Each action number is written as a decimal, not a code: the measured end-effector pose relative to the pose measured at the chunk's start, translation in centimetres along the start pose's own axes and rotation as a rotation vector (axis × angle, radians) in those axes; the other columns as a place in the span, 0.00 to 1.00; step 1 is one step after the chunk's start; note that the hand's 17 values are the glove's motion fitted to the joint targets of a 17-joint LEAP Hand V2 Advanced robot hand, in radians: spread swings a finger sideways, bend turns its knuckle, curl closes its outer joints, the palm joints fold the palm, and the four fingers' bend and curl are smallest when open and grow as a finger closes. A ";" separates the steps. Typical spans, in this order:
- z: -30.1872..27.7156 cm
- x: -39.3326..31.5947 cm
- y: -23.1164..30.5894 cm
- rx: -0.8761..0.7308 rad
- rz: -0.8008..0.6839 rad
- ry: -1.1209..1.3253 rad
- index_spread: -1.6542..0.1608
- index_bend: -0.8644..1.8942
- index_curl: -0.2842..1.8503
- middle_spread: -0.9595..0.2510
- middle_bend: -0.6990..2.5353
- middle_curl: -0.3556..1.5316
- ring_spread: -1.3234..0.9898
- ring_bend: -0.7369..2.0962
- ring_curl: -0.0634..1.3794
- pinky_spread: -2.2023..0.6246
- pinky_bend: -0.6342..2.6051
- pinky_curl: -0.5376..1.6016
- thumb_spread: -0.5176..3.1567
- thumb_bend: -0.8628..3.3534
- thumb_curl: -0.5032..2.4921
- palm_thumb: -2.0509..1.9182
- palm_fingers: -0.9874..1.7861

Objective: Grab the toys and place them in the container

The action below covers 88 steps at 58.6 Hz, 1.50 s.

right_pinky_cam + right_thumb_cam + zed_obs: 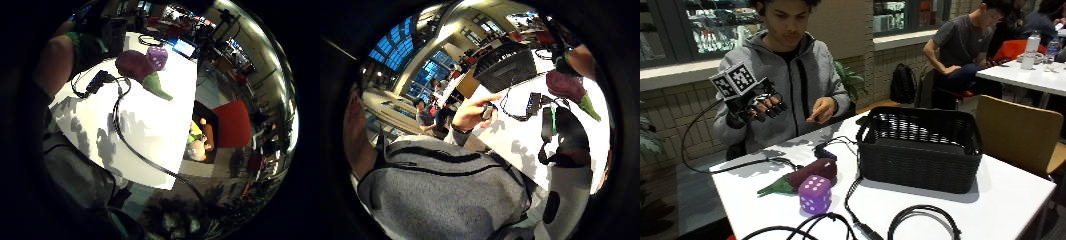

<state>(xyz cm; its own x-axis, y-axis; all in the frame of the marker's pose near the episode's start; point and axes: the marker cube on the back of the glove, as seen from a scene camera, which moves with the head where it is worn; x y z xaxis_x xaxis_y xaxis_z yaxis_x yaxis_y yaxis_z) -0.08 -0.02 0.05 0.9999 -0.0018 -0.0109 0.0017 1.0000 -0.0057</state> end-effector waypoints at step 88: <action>12.7 10.1 -16.2 -0.362 0.162 0.223 0.75 0.36 0.23 0.81 0.29 0.36 0.52 0.44 0.21 0.78 0.53 0.44 0.51 0.29 0.26 0.57 0.39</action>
<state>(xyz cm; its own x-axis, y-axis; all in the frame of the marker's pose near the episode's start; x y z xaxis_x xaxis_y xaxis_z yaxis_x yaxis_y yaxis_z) 10.10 -16.17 12.69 0.9601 0.1140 -0.2552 -0.1983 0.9213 -0.3345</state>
